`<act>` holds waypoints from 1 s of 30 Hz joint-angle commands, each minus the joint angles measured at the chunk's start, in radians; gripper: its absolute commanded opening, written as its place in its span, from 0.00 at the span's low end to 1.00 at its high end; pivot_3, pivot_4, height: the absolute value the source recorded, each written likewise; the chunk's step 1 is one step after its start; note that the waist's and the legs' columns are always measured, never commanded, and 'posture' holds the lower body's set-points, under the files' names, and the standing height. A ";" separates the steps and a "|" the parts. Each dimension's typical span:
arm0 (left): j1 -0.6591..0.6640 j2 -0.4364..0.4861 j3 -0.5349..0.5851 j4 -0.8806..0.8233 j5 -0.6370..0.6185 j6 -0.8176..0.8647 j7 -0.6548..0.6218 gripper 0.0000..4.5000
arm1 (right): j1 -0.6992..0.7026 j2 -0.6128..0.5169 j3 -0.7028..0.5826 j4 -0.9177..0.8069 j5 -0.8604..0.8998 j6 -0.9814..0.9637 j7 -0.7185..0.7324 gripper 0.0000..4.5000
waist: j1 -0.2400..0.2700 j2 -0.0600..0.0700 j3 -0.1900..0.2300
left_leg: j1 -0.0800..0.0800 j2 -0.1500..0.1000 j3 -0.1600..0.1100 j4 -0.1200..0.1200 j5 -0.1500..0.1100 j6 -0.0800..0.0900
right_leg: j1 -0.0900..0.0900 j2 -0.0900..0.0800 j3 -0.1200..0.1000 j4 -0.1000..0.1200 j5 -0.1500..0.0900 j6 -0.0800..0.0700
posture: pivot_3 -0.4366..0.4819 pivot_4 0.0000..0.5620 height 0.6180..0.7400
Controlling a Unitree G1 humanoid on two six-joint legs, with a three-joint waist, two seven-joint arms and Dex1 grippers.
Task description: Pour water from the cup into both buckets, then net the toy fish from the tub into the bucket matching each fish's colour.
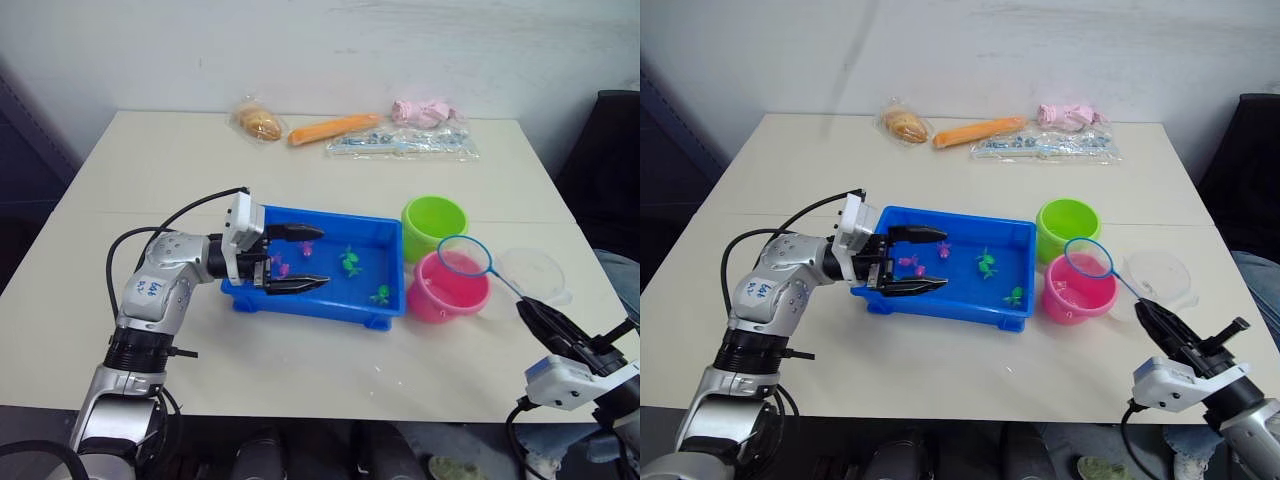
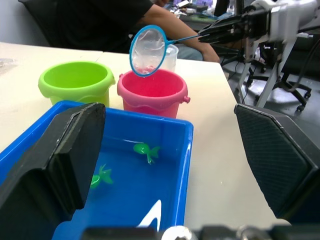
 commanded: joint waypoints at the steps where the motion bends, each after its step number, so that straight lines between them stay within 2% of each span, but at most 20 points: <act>1: 0.007 0.038 0.052 0.020 -0.006 -0.033 -0.019 0.99 | -0.067 -0.061 0.018 -0.127 0.306 0.166 0.103 0.00 | -0.009 0.000 0.000 | 0.004 0.000 0.000 -0.001 0.000 0.000 | 0.004 0.000 0.000 0.000 0.000 0.000 | 0.48 0.27 1.00; 2: 0.009 0.043 0.058 0.027 -0.005 -0.038 -0.020 0.99 | -0.082 -0.072 0.025 -0.146 0.351 0.204 0.125 0.00 | -0.012 0.000 0.000 | 0.008 0.000 0.000 -0.001 0.000 0.001 | 0.008 0.000 0.000 -0.002 0.000 0.000 | 0.48 0.27 1.00; 6: 0.034 0.080 0.143 0.091 -0.008 -0.064 0.015 0.99 | -0.210 -0.132 0.150 -0.257 0.773 0.580 0.178 0.00 | -0.018 0.000 0.000 | 0.010 0.006 -0.005 -0.002 -0.001 0.002 | 0.012 0.000 -0.002 -0.003 0.000 0.000 | 0.48 0.27 1.00; 10: 0.073 0.120 0.227 0.142 -0.014 -0.097 0.037 0.99 | -0.353 -0.143 0.240 -0.311 0.930 0.818 0.135 0.00 | -0.018 0.000 0.000 | 0.008 0.007 -0.005 -0.003 -0.001 0.002 | 0.011 -0.001 -0.004 -0.003 0.000 -0.001 | 0.48 0.27 1.00; 14: 0.116 0.186 0.283 0.156 -0.011 -0.108 0.025 0.99 | -0.499 -0.191 0.369 -0.328 0.870 1.074 0.051 0.00 | -0.017 0.000 0.000 | 0.005 0.006 -0.006 -0.003 -0.001 0.002 | 0.010 -0.004 -0.007 -0.004 -0.001 -0.001 | 0.48 0.27 1.00; 16: 0.127 0.215 0.304 0.172 -0.011 -0.107 0.025 0.99 | -0.571 -0.166 0.414 -0.310 0.891 1.137 0.043 0.00 | -0.013 -0.001 0.000 | 0.005 0.006 -0.006 -0.003 -0.002 0.003 | 0.009 -0.005 -0.008 -0.004 -0.001 -0.001 | 0.48 0.27 1.00; 19: 0.149 0.247 0.316 0.178 -0.005 -0.113 0.016 0.99 | -0.669 -0.137 0.477 -0.275 0.887 1.211 0.063 0.00 | -0.014 -0.001 0.000 | 0.004 0.006 -0.007 -0.003 -0.002 0.003 | 0.009 -0.005 -0.009 -0.005 -0.001 -0.002 | 0.48 0.27 1.00; 22: 0.159 0.268 0.318 0.178 -0.003 -0.102 0.015 0.99 | -0.781 -0.173 0.566 -0.226 0.847 1.327 0.116 0.00 | -0.014 -0.001 0.000 | 0.004 0.005 -0.006 -0.004 -0.002 0.004 | 0.009 -0.005 -0.010 -0.006 -0.001 -0.002 | 0.48 0.27 1.00; 25: 0.161 0.276 0.310 0.164 0.006 -0.095 0.025 0.99 | -0.879 -0.122 0.560 -0.151 0.917 1.478 0.091 0.00 | -0.017 -0.001 0.000 | 0.003 0.006 -0.007 -0.004 -0.002 0.004 | 0.008 -0.005 -0.010 -0.007 -0.001 -0.002 | 0.48 0.27 1.00; 30: 0.164 0.268 0.281 0.114 0.009 -0.090 0.027 0.99 | -0.944 -0.108 0.585 -0.099 0.935 1.631 0.121 0.00 | -0.015 -0.001 0.000 | 0.002 0.006 -0.007 -0.010 -0.002 0.003 | 0.007 -0.006 -0.012 -0.011 -0.001 -0.002 | 0.48 0.27 1.00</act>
